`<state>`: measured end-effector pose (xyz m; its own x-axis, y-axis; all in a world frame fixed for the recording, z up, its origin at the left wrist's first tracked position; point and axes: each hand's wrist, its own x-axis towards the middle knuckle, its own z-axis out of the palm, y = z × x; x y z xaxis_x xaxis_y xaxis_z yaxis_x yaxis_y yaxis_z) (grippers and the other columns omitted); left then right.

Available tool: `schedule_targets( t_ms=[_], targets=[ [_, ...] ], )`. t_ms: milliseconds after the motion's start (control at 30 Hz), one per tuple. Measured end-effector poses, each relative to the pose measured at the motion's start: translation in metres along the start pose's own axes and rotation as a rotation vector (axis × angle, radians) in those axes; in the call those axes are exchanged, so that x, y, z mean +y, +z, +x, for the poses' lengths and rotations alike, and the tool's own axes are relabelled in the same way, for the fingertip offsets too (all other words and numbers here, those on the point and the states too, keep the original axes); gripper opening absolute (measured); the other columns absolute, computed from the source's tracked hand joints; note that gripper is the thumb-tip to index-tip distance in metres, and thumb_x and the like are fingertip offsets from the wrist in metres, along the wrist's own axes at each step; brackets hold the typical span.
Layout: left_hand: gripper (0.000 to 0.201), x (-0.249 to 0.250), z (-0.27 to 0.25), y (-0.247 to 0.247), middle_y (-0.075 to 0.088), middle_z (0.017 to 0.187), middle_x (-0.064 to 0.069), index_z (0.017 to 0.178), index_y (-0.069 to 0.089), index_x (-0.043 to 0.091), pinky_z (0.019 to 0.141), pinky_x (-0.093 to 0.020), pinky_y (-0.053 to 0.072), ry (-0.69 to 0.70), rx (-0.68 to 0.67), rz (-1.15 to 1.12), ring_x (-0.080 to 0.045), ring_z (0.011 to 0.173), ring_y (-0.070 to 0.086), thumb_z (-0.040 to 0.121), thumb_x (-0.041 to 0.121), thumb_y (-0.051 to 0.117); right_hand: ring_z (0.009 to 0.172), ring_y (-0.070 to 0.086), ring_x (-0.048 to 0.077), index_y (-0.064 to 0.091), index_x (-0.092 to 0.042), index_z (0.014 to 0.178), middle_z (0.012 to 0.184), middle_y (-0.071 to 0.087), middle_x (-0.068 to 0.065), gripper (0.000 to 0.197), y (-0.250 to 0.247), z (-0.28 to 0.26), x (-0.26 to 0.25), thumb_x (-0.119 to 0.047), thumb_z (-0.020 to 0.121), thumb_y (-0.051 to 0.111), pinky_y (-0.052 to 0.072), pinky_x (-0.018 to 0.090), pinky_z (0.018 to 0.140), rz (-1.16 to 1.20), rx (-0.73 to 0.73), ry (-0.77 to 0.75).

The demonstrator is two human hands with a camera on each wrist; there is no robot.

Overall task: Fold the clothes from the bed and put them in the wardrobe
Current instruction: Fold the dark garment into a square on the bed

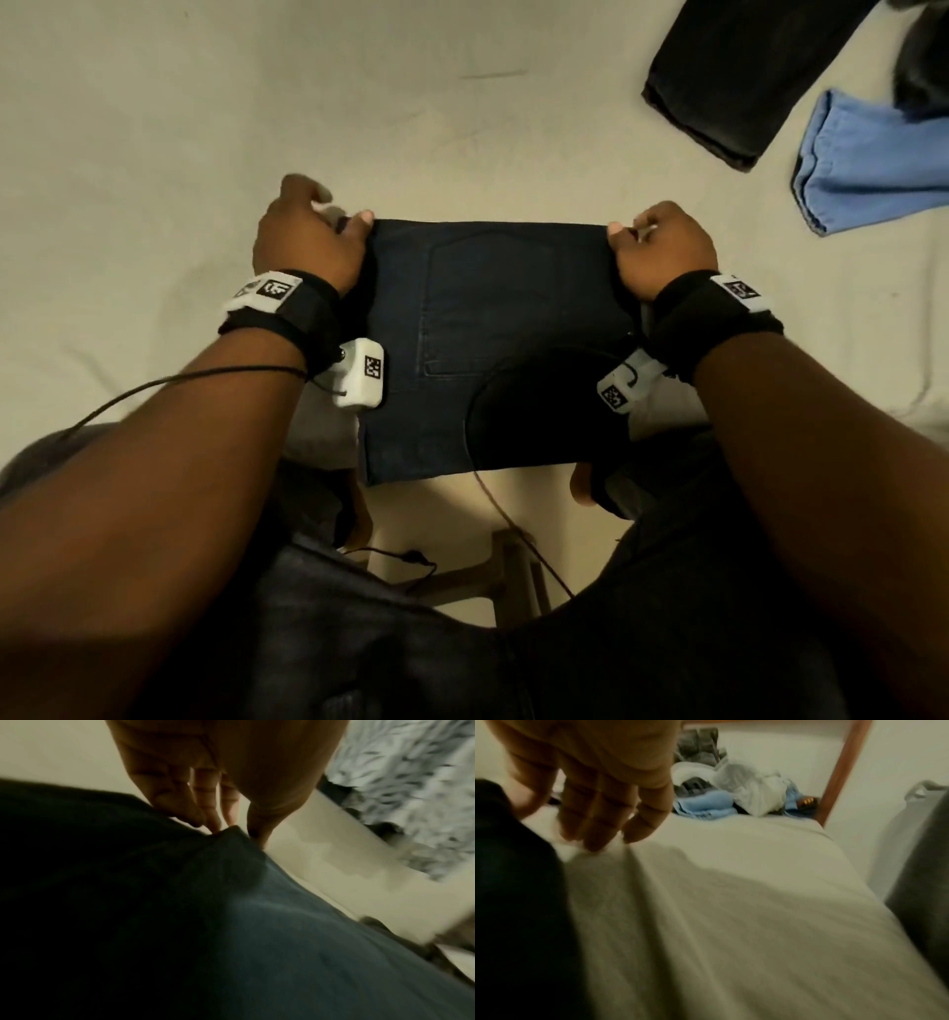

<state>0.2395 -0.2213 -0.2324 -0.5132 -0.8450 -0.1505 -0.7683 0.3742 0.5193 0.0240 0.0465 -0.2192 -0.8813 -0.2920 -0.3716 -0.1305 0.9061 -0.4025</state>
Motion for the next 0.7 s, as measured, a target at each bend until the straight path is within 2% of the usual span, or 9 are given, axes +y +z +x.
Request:
schedule_targets(
  t_ms=[67, 167, 200, 267, 400, 467, 567, 633, 700],
  targets=[
    [0.060, 0.022, -0.021, -0.002, 0.060, 0.130, -0.006, 0.131, 0.054, 0.027, 0.097, -0.036, 0.045, 0.285, -0.009, 0.022, -0.029, 0.119, 0.056, 0.081, 0.056, 0.071, 0.143, 0.036, 0.031, 0.034, -0.032, 0.150, 0.157, 0.034, 0.005, 0.085, -0.001, -0.020, -0.016, -0.071, 0.080, 0.062, 0.035, 0.051, 0.112, -0.146, -0.029, -0.112],
    [0.099, 0.043, -0.061, 0.024, 0.031, 0.161, -0.008, 0.153, 0.033, 0.035, 0.120, -0.055, 0.024, 0.641, -0.393, 0.312, -0.036, 0.147, 0.027, 0.070, 0.074, 0.070, 0.156, -0.002, 0.026, 0.001, -0.041, 0.159, 0.169, -0.006, -0.004, 0.118, 0.028, -0.060, -0.042, -0.079, 0.069, 0.068, 0.012, 0.064, 0.119, -0.378, -0.209, -0.413],
    [0.110, 0.041, -0.068, 0.035, 0.013, 0.168, -0.005, 0.157, 0.019, 0.041, 0.122, -0.062, 0.011, 0.638, -0.525, 0.435, -0.036, 0.154, 0.011, 0.067, 0.079, 0.068, 0.155, -0.009, 0.026, -0.005, -0.043, 0.158, 0.169, -0.012, -0.006, 0.120, 0.043, -0.068, -0.044, -0.078, 0.070, 0.068, 0.006, 0.067, 0.119, -0.445, -0.295, -0.470],
    [0.120, 0.030, -0.067, 0.045, -0.010, 0.170, 0.001, 0.157, 0.000, 0.050, 0.120, -0.063, -0.006, 0.545, -0.615, 0.529, -0.033, 0.155, -0.010, 0.062, 0.091, 0.061, 0.155, -0.016, 0.025, -0.009, -0.047, 0.156, 0.168, -0.017, -0.007, 0.118, 0.061, -0.068, -0.035, -0.087, 0.069, 0.059, -0.002, 0.071, 0.117, -0.521, -0.342, -0.485],
    [0.113, 0.015, -0.041, 0.031, -0.006, 0.170, -0.001, 0.158, 0.008, 0.049, 0.124, -0.061, 0.001, 0.356, -0.507, 0.448, -0.033, 0.155, -0.009, 0.064, 0.098, 0.047, 0.153, -0.022, 0.024, -0.013, -0.052, 0.153, 0.166, -0.023, -0.009, 0.132, 0.039, -0.047, -0.006, -0.101, 0.050, 0.053, -0.006, 0.071, 0.114, -0.446, -0.291, -0.265],
    [0.106, 0.010, -0.036, 0.020, -0.002, 0.170, 0.003, 0.155, 0.014, 0.051, 0.120, -0.067, 0.005, 0.242, -0.457, 0.437, -0.033, 0.155, -0.007, 0.067, 0.094, 0.053, 0.155, -0.010, 0.031, -0.010, -0.052, 0.154, 0.168, -0.016, -0.006, 0.137, 0.027, -0.045, 0.004, -0.098, 0.046, 0.062, 0.007, 0.068, 0.118, -0.328, -0.242, -0.155],
    [0.090, 0.006, -0.028, 0.004, 0.030, 0.159, -0.005, 0.149, 0.032, 0.040, 0.112, -0.063, 0.030, 0.086, -0.358, 0.328, -0.037, 0.147, 0.024, 0.074, 0.075, 0.068, 0.146, 0.033, 0.028, 0.008, -0.040, 0.158, 0.163, 0.026, 0.006, 0.135, 0.018, -0.040, 0.015, -0.076, 0.052, 0.083, 0.033, 0.046, 0.118, 0.069, -0.119, -0.020],
    [0.075, 0.008, -0.019, -0.007, 0.053, 0.143, -0.011, 0.142, 0.045, 0.027, 0.106, -0.049, 0.042, 0.027, -0.325, 0.229, -0.037, 0.132, 0.048, 0.080, 0.058, 0.073, 0.130, 0.056, 0.022, 0.046, -0.021, 0.148, 0.144, 0.057, 0.004, 0.096, 0.015, -0.039, 0.015, -0.045, 0.066, 0.091, 0.046, 0.037, 0.109, 0.449, -0.124, 0.054],
    [0.052, 0.013, -0.018, -0.018, 0.068, 0.124, -0.013, 0.126, 0.064, 0.015, 0.097, -0.039, 0.050, -0.005, -0.385, 0.119, -0.034, 0.113, 0.062, 0.084, 0.043, 0.076, 0.107, 0.071, 0.028, 0.073, -0.014, 0.109, 0.105, 0.076, 0.001, 0.035, 0.008, -0.047, 0.009, -0.016, 0.076, 0.087, 0.060, 0.034, 0.087, 0.697, -0.201, 0.102]
  ],
)
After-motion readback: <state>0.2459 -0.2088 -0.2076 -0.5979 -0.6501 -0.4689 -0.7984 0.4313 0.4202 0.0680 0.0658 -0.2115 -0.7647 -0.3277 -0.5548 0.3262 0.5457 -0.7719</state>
